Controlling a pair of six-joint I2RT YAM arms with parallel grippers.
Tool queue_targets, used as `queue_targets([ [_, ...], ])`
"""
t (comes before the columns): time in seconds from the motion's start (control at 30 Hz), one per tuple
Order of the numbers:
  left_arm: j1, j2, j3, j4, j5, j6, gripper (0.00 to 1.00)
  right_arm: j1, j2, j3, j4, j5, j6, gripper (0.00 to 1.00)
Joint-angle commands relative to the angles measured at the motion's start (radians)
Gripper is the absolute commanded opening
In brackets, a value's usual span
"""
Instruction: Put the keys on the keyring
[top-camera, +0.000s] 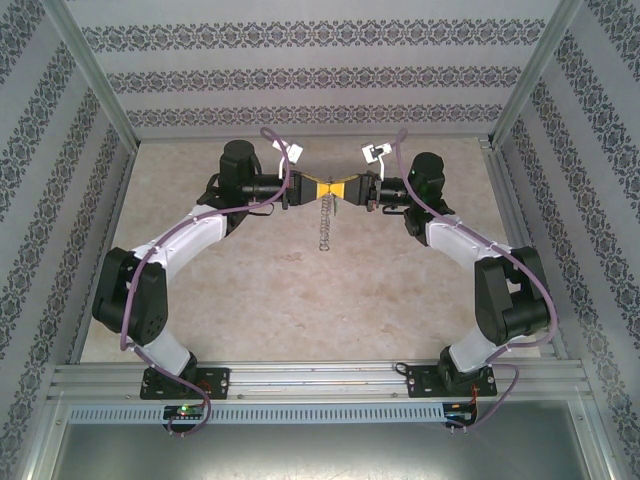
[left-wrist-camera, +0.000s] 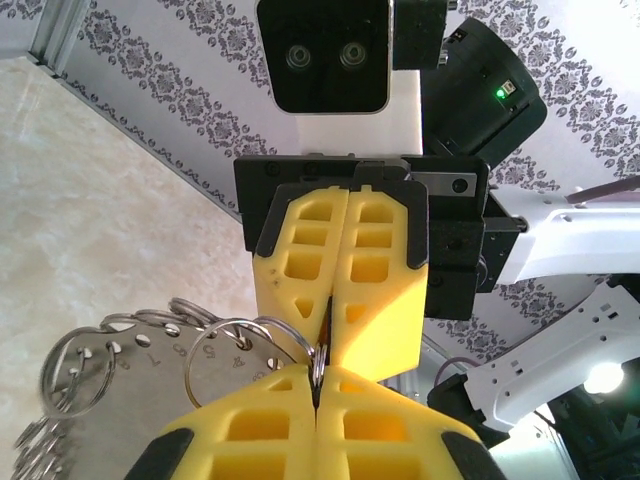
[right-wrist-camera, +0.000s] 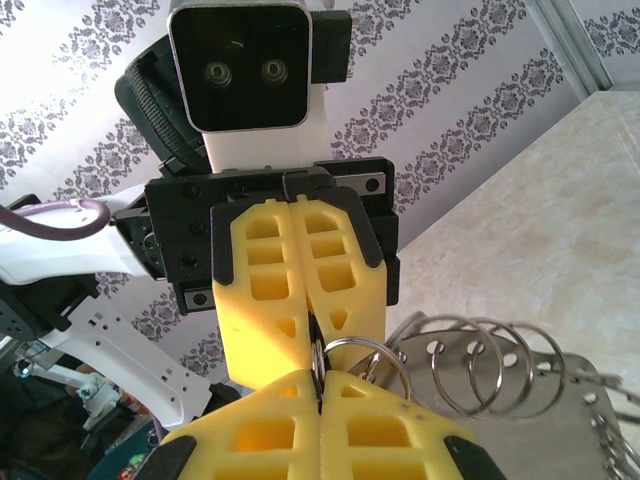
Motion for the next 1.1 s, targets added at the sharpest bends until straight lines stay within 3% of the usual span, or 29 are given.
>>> queue_targets([
  [0.0, -0.023, 0.003, -0.007, 0.14, 0.042, -0.03, 0.0, -0.004, 0.006, 0.011, 0.037, -0.001, 0.008, 0.0],
  [0.07, -0.026, 0.001, -0.023, 0.182, 0.04, -0.052, 0.0, -0.006, -0.009, 0.002, 0.047, 0.016, 0.021, 0.03],
  [0.13, -0.026, -0.003, -0.041, 0.227, 0.032, -0.073, 0.0, -0.011, -0.039, -0.013, 0.05, 0.048, 0.025, 0.26],
  [0.27, -0.029, -0.022, -0.085, 0.304, 0.009, -0.105, 0.0, -0.031, -0.108, -0.062, 0.051, 0.108, 0.025, 0.4],
  [0.63, -0.029, -0.09, -0.164, 0.396, -0.045, -0.146, 0.0, -0.043, -0.305, -0.311, -0.007, 0.411, -0.056, 0.49],
  [1.07, -0.031, -0.112, -0.188, 0.444, -0.112, -0.168, 0.0, 0.136, -0.441, -0.375, -0.215, 0.699, -0.264, 0.5],
])
